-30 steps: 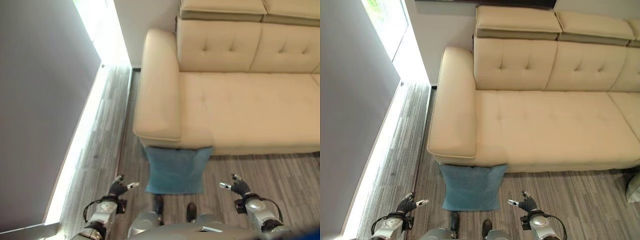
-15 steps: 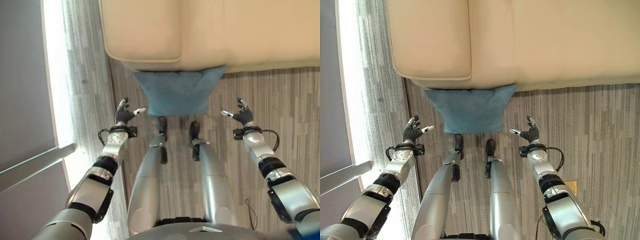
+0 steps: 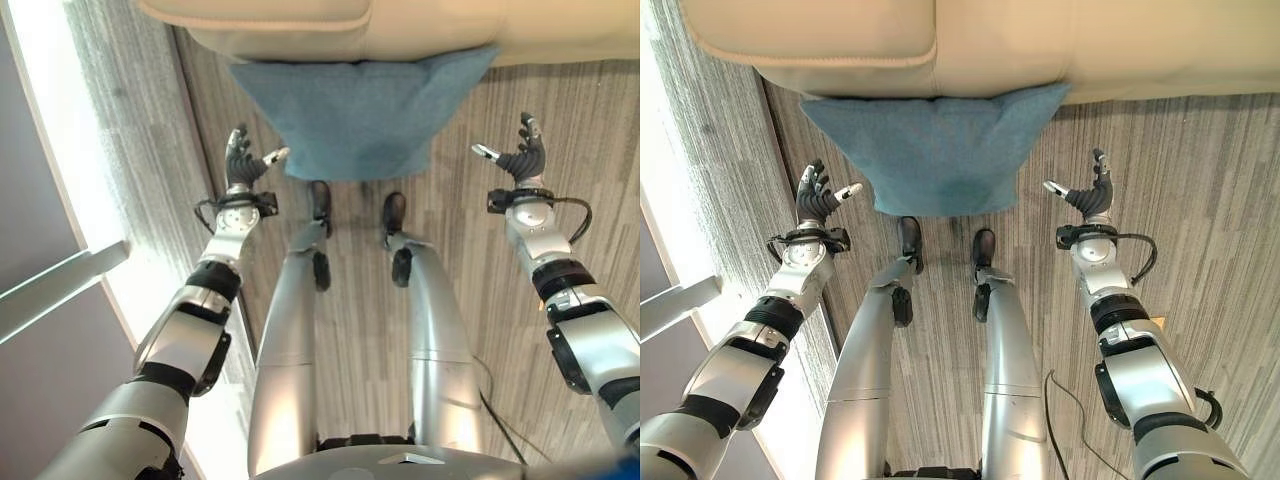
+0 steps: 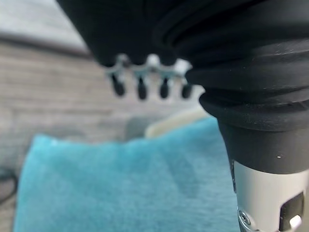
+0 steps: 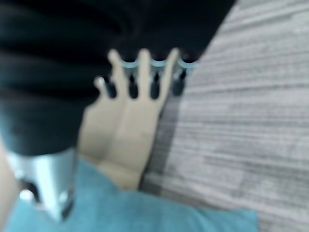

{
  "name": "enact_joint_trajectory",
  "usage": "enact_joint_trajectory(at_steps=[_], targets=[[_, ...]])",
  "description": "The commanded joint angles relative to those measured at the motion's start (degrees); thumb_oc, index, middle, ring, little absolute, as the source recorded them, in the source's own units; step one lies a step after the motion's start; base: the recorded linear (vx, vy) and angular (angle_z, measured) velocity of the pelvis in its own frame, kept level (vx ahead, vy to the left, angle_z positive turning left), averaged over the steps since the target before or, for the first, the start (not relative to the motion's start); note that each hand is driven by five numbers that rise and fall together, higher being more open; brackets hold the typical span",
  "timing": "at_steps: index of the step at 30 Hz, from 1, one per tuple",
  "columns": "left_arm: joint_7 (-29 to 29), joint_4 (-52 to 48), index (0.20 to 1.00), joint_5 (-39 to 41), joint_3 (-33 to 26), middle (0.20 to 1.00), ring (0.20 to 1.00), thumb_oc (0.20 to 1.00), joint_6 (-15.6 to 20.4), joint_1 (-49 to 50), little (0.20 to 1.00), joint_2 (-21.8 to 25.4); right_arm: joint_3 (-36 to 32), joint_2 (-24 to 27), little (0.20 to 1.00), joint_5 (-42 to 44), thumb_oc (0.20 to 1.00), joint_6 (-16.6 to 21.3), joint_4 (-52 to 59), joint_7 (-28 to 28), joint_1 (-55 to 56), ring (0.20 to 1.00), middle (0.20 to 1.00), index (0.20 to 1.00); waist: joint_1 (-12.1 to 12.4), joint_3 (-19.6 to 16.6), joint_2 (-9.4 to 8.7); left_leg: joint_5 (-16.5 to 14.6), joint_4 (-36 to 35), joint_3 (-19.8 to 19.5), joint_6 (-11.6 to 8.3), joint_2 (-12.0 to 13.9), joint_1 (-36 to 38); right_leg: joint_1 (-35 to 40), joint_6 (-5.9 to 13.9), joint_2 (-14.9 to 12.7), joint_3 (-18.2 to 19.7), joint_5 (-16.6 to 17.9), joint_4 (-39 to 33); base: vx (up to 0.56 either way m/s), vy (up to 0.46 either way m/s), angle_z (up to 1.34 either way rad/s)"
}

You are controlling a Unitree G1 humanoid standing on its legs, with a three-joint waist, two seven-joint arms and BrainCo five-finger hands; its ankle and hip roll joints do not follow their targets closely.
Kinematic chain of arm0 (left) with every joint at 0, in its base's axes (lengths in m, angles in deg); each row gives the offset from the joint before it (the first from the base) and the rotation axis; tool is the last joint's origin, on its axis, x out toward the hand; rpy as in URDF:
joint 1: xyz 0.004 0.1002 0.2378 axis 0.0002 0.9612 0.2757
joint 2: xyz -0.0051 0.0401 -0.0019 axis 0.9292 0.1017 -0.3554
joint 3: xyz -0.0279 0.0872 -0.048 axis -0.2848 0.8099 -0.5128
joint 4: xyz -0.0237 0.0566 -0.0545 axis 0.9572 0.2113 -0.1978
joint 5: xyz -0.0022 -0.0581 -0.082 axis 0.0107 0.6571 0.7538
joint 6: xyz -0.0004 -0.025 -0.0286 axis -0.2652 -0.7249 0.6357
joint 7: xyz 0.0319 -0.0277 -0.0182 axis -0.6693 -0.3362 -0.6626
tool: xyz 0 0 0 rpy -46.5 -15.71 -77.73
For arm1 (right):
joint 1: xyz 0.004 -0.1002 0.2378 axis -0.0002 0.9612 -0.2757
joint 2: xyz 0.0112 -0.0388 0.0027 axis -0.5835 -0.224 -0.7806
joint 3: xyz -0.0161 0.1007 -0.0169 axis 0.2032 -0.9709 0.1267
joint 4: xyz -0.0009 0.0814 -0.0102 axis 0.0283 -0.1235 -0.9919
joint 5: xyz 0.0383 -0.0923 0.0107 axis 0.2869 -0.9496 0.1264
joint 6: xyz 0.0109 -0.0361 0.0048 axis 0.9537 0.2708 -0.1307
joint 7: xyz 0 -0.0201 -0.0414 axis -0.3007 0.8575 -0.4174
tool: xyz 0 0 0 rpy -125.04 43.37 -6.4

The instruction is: Pick up all the scattered cushions and arrange them neatly on the sofa.

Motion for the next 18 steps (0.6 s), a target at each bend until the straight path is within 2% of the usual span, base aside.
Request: enact_joint_trajectory(at_steps=[1,8,12,18], targets=[[-1.46,0.4,1.0,1.71,0.67,1.0,1.0,1.0,1.94,3.51,1.0,1.48,0.32,2.16,1.0,2.73,1.0,2.63,2.03,-2.17,4.45,1.0,1.0,1.0,-0.53,-7.29,1.49,-4.6,1.87,-1.93,-3.5,2.71,0.64,-0.23,7.25,-2.81,3.53,4.39,-3.96,0.0,0.0,0.0],[-1.29,2.56,1.0,5.22,1.49,1.0,1.0,1.0,1.98,-2.53,1.0,3.07,2.68,2.6,1.0,4.21,1.0,3.06,3.3,-1.46,-1.38,1.0,1.0,1.0,-1.49,-6.54,1.2,-4.91,2.6,-1.24,-2.74,2.57,-4.19,-5.92,7.7,-2.22,4.46,4.47,-2.9,0.02,0.004,-0.02],[-0.81,3.63,1.0,5.76,4.23,1.0,1.0,1.0,1.79,-7.91,1.0,3.96,6.32,2.25,1.0,3.84,1.0,2.56,1.07,-1.04,-7.1,1.0,1.0,1.0,-1.78,-6.43,1.32,-4.78,2.19,-0.88,-2.36,2.55,-6.04,-7.93,8.03,-1.69,4.71,4.99,-3.3,0.02,-0.007,-0.02],[-1.39,2.75,1.0,5.88,6.61,1.0,1.0,1.0,2.22,-13.0,1.0,2.35,8.91,0.58,1.0,4.38,1.0,2.86,0.7,-0.8,-12.45,1.0,1.0,1.0,-1.72,-6.26,1.96,-4.2,1.05,-1.05,-2.27,2.48,-7.27,-9.36,8.19,-1.41,4.42,4.97,-3.54,0.0,-0.005,0.0]])
